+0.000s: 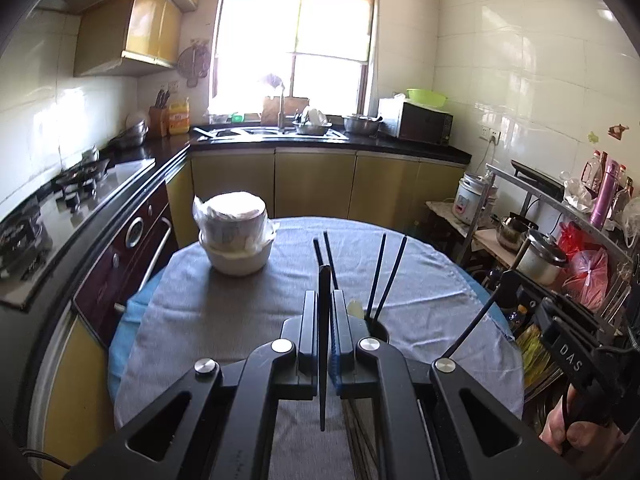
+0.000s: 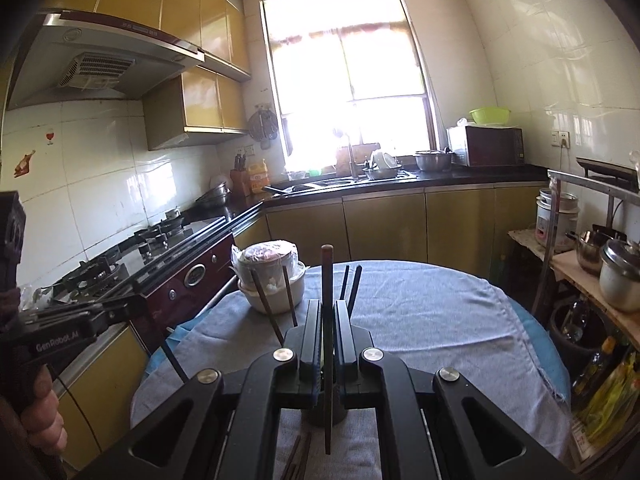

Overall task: Organize utensils
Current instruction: 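Lower the chopsticks into the black cup with both tools, then open both tools and move them back over the last chopsticks on the cloth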

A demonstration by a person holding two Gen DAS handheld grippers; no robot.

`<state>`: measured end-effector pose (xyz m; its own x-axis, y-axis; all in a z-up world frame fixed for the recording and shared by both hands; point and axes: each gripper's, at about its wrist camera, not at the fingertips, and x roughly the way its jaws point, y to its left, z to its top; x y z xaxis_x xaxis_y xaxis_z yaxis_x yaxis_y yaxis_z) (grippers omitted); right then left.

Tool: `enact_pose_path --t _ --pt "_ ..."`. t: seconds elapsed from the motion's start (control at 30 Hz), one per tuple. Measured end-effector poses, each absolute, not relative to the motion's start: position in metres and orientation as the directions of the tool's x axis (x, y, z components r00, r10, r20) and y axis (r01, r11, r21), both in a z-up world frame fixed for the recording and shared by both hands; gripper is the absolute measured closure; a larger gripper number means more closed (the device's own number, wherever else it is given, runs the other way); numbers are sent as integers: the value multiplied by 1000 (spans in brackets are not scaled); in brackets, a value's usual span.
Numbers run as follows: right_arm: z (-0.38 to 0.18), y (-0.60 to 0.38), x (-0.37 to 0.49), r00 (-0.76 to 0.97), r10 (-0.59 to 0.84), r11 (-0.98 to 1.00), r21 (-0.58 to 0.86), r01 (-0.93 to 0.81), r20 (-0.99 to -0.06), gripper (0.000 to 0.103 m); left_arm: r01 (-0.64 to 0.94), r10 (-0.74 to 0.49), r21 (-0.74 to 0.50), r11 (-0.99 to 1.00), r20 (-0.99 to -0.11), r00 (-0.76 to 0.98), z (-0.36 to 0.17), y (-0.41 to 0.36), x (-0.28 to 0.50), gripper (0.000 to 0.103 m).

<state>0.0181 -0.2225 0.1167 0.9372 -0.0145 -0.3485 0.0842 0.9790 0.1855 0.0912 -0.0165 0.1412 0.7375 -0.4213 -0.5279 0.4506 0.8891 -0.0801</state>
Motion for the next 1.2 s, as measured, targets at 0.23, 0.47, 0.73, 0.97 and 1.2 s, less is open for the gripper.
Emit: enact_pose_path --t 0.23,0.47,0.73,0.97,1.2 --pt "135 -220 28 944 -15 985 158 71 -330 97 481 -453 -82 873 -501 737 168 -26 103 97" --pt "160 -216 42 954 -13 990 130 54 -300 97 510 -480 -73 857 -474 738 195 -41 116 97" --pt "167 -217 79 954 -3 990 137 45 -298 97 532 -512 -86 842 -440 738 213 -66 137 97" --pt "142 -224 112 942 8 983 175 53 -334 97 526 -501 -94 845 -485 717 183 -88 159 97" --pt "102 -235 119 915 20 978 199 66 -403 97 501 -472 -114 858 -559 682 139 -94 174 97"
